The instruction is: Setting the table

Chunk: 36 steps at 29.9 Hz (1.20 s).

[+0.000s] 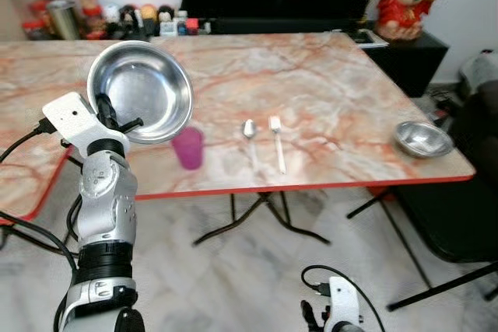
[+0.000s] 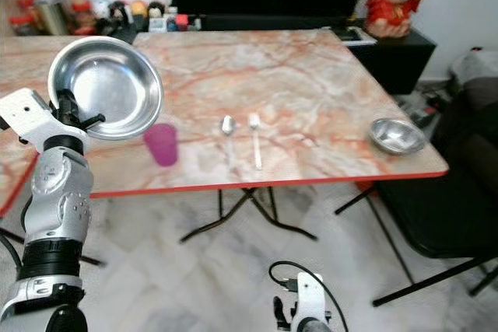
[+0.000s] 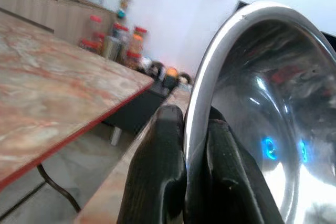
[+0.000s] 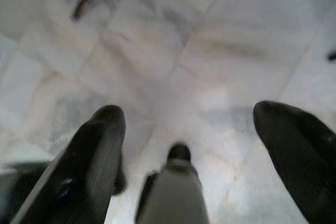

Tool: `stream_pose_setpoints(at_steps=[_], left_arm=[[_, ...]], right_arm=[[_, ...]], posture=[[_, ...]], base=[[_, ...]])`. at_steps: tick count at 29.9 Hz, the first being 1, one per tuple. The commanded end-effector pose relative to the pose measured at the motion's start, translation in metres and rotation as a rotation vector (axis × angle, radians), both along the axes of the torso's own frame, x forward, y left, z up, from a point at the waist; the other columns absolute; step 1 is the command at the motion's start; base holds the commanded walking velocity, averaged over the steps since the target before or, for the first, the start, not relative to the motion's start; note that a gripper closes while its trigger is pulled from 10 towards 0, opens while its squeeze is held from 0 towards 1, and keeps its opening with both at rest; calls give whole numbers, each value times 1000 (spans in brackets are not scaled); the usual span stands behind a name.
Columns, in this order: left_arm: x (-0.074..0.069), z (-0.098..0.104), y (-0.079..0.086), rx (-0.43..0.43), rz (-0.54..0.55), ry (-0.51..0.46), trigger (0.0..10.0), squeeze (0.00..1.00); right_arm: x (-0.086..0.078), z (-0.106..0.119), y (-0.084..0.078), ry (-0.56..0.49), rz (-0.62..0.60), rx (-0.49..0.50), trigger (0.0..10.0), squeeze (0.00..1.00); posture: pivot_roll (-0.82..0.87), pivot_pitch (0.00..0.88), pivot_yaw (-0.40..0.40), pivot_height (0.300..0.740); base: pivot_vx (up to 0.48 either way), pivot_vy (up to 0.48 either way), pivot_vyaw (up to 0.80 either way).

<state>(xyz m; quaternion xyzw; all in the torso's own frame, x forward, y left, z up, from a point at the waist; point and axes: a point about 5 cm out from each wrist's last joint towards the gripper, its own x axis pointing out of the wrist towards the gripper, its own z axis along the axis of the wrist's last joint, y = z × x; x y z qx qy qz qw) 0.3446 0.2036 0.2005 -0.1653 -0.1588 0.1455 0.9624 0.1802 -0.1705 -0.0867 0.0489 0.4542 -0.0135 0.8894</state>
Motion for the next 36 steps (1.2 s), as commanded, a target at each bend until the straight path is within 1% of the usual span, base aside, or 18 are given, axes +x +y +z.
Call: stream_pose_setpoints(at_steps=[1, 19, 28, 36], left_arm=[[-1, 10, 6, 26, 25, -32, 10000, 0], [-3, 10, 11, 21, 46, -32, 10000, 0], [-4, 9, 14, 23, 52, -28, 10000, 0], [-1, 7, 11, 23, 36, -19, 10000, 0]], right_arm=[[3, 2, 2, -9, -2, 6, 10000, 0], [7, 3, 1, -17, 4, 9, 10000, 0], [6, 3, 1, -15, 2, 8, 10000, 0], [4, 2, 2, -14, -6, 12, 10000, 0]], posture=[[88, 0, -40, 740], [89, 0, -46, 740], [86, 0, -35, 740], [81, 0, -24, 740]], base=[[0, 480, 0], [0, 480, 0], [0, 480, 0], [0, 480, 0]])
